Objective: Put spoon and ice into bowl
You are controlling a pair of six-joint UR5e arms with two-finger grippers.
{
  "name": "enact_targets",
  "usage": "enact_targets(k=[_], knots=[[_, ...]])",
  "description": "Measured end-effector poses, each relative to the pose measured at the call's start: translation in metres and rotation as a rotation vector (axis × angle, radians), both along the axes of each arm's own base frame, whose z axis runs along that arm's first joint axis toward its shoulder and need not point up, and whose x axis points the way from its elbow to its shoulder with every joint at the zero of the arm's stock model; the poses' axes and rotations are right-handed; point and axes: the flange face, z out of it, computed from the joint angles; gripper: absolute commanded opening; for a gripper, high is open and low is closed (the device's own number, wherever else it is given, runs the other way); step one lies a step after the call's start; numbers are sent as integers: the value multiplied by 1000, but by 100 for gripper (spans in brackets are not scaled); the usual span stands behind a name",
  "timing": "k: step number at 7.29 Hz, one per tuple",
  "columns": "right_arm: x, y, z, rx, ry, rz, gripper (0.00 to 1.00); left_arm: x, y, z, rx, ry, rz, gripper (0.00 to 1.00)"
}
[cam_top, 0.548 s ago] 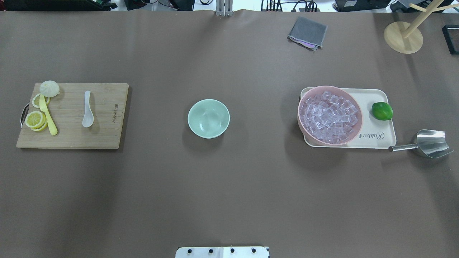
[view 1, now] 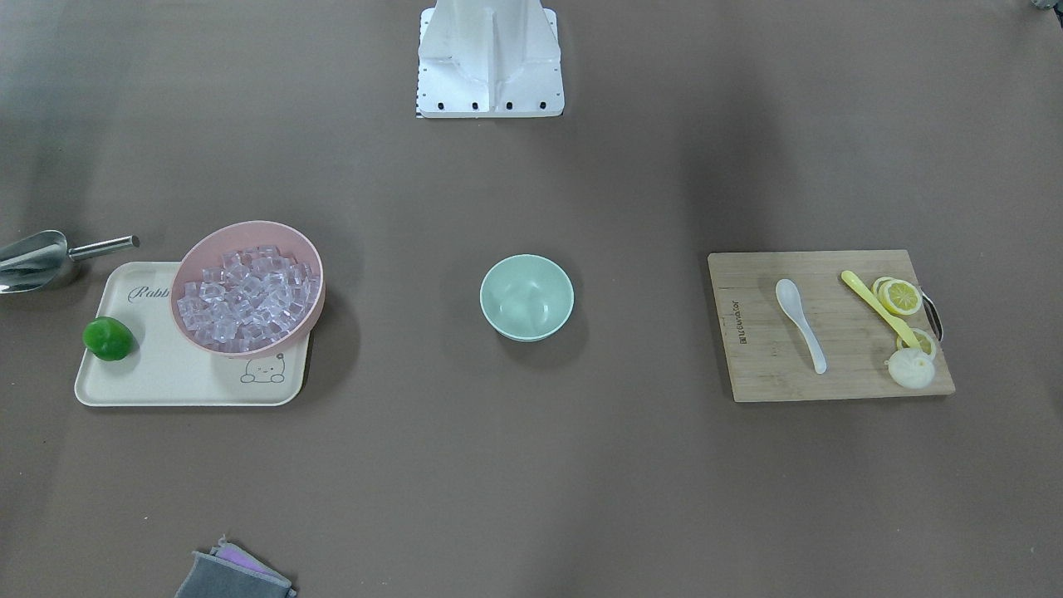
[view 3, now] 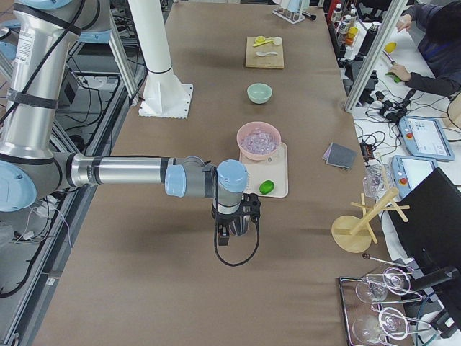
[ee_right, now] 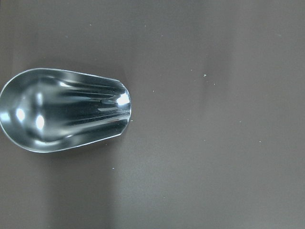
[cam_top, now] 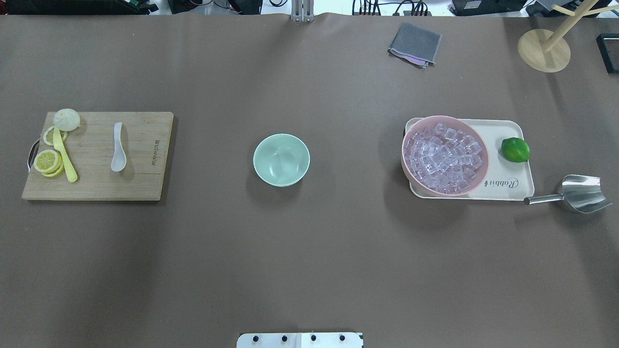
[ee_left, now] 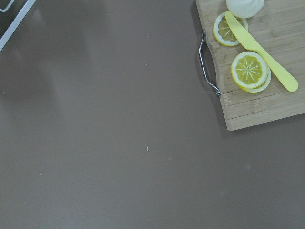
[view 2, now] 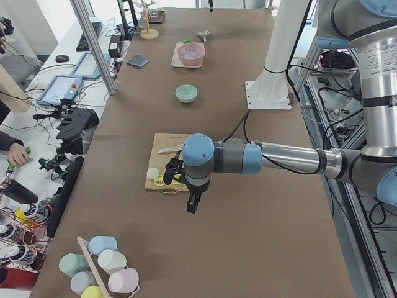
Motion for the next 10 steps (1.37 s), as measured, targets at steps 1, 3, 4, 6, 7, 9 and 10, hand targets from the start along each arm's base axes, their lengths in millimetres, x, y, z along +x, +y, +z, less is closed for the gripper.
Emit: enact_targets(k=[1,3,4,6,7,9,10], knots=[[0,-1,-2,17,-2,1,100,0,-3,-5,29,-3,-1,99],[0,-7,-12,130,-13,7,100,0,-9,-16,118,-2,-3,99],[0,-12,-23,219,-21,12,100,-1,-13,-22,180,-2,-5,99],[1,-21,-45,373,-37,47,100,-1,-33,-24,343,-11,-12,99],[0,-28,-56,415,-46,67,100,-2,-51,-21,379,-8,-35,99],[-2,-45,-78,445,-64,108,100,-2,-65,-19,373,8,-82,99],[-12,-57,-103,437,-90,150,100,-1,-67,-22,380,18,-88,99]])
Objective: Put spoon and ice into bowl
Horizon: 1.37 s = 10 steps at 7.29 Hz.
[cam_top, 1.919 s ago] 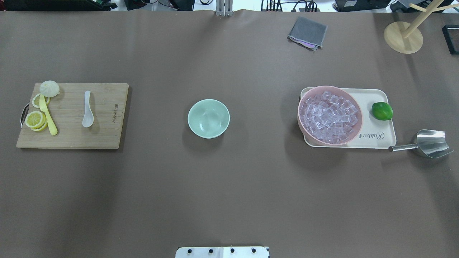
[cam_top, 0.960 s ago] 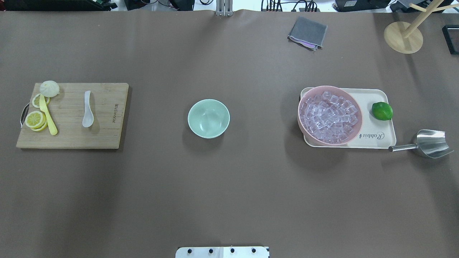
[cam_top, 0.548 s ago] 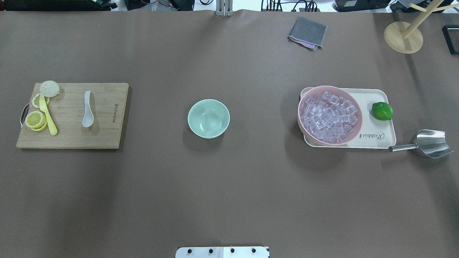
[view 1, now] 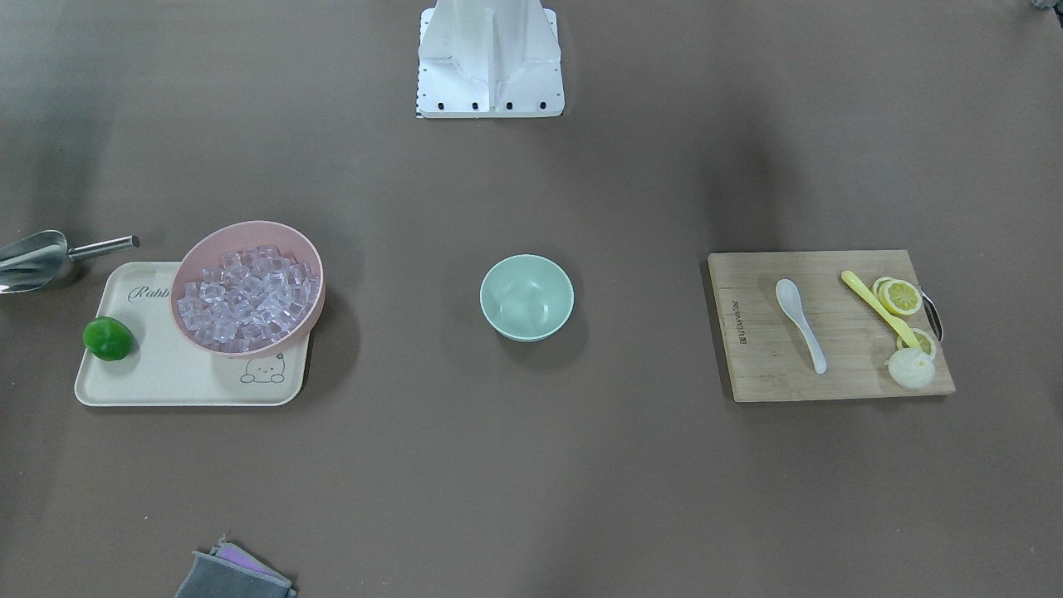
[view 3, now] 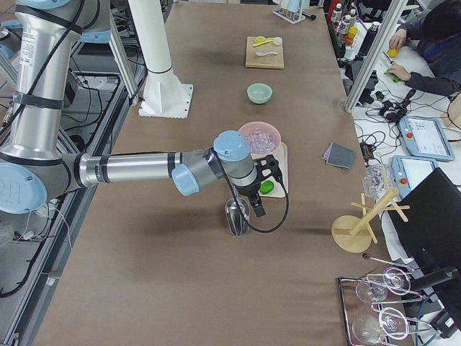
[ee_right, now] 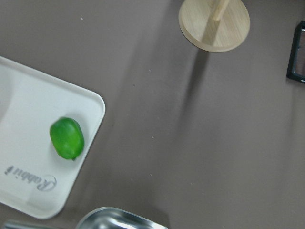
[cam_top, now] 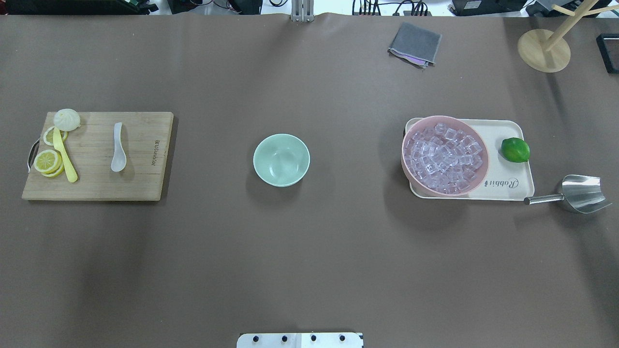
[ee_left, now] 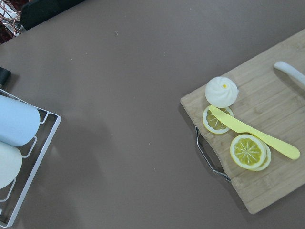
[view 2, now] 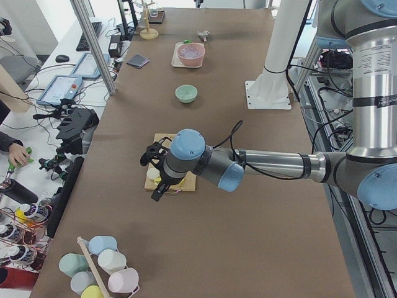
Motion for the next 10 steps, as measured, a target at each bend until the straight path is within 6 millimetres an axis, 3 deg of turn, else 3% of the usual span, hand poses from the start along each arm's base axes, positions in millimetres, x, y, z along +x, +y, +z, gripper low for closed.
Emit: enact_targets(k=[2,4,7,9,10], knots=[[-56,-16,-62,-49,-89,42,100,6,-4,-12,-29,70,-17,99],[-128,-25,-106,-106,-121,97,100,30,-13,-28,-141,180,-52,99],[-239,-36,-170,-190,-108,217,100,103,-25,-55,-300,287,-126,98],[-302,-34,-214,-219,-36,260,100,166,-38,-69,-348,276,-178,98],[-325,-27,-226,-220,-24,267,100,206,-45,-76,-357,253,-205,96]])
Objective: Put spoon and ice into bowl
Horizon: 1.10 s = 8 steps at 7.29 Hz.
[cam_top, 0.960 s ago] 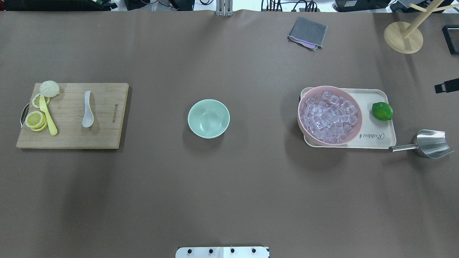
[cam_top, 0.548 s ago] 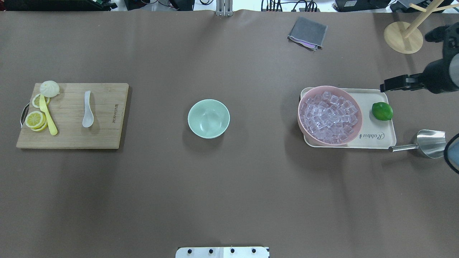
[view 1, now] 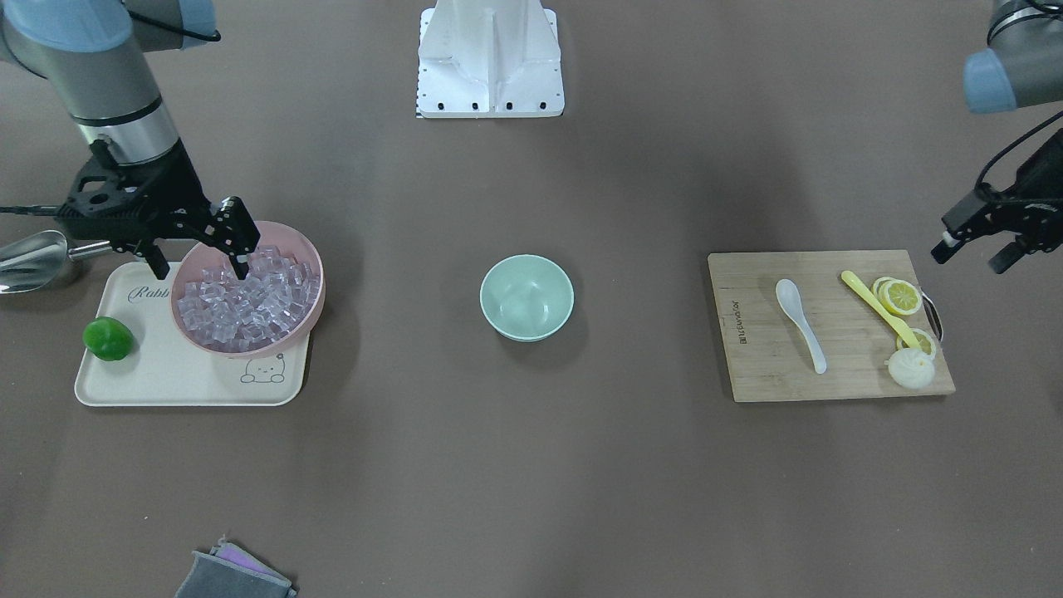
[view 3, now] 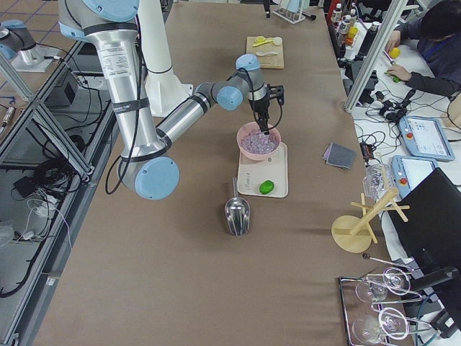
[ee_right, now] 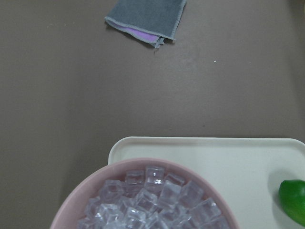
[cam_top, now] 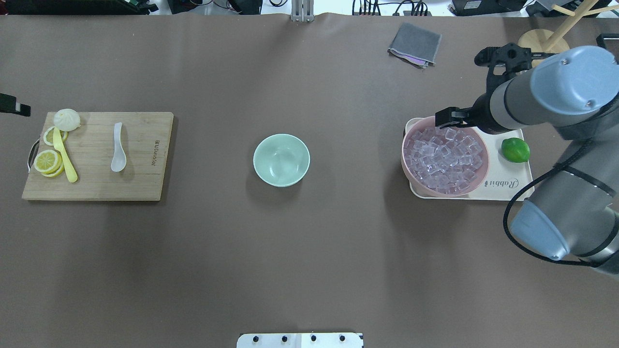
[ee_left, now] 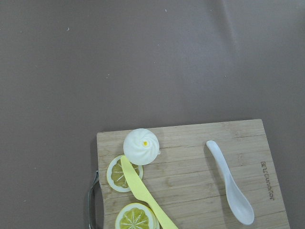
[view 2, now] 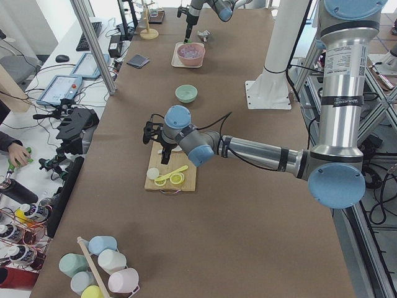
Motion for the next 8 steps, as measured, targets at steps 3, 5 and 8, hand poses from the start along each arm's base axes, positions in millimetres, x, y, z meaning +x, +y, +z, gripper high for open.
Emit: enact_targets(k=[3,5,8], knots=[[-37,18,-10,-23,5,49,100,110,-20,-9,-42,-57,-72,95],[-44,24,-9,-32,7,79,100,160,-18,-5,-66,-88,-119,81],[-46,26,-8,-28,15,88,100,198,-7,3,-59,-125,-143,48]])
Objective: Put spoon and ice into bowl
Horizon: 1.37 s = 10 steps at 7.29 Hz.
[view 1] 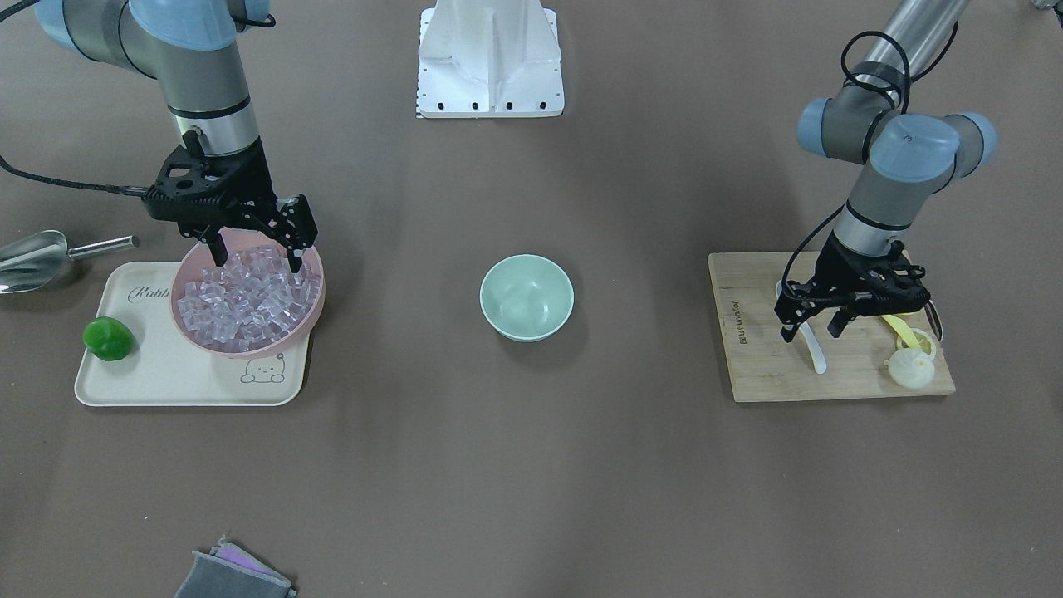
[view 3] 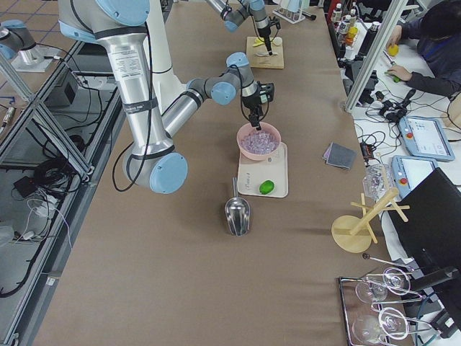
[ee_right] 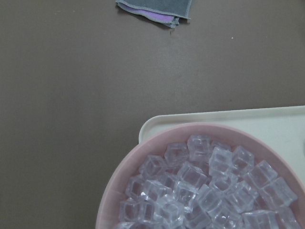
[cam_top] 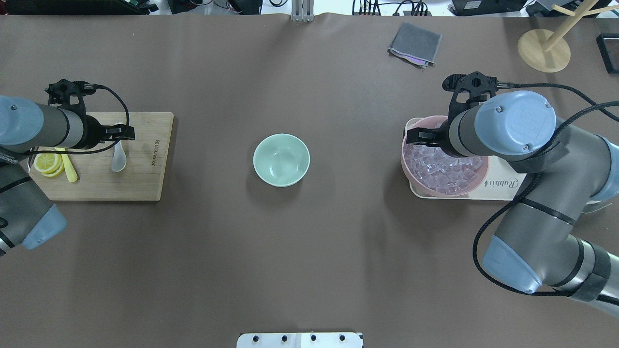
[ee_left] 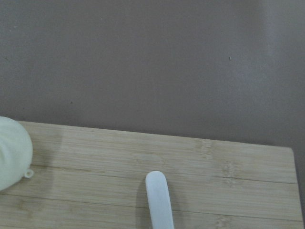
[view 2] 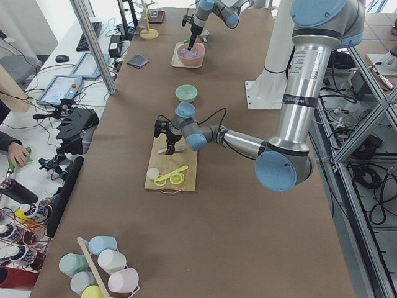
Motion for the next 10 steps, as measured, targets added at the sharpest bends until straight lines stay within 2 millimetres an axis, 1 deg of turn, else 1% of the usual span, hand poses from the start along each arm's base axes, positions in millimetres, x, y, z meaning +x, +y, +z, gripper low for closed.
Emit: enact_targets(k=[1,2,3,4,6,9,10], knots=[[0,0,0,0,1,1,100,4,2,3,2,-3,4,31],[0,0,0,0,1,0,100,6,3,6,6,1,6,8],[-1,0,0,1,0,0,100,6,3,9,9,4,5,0],[-1,0,-1,2,-1,0,100,6,2,8,12,10,4,0],[-1,0,-2,3,-2,0,100,6,6,-8,30,34,11,0],[0,0,0,1,0,0,100,1,10,-38,54,76,0,0],[1,1,3,-1,5,-1,100,3,9,-54,38,115,-28,0]])
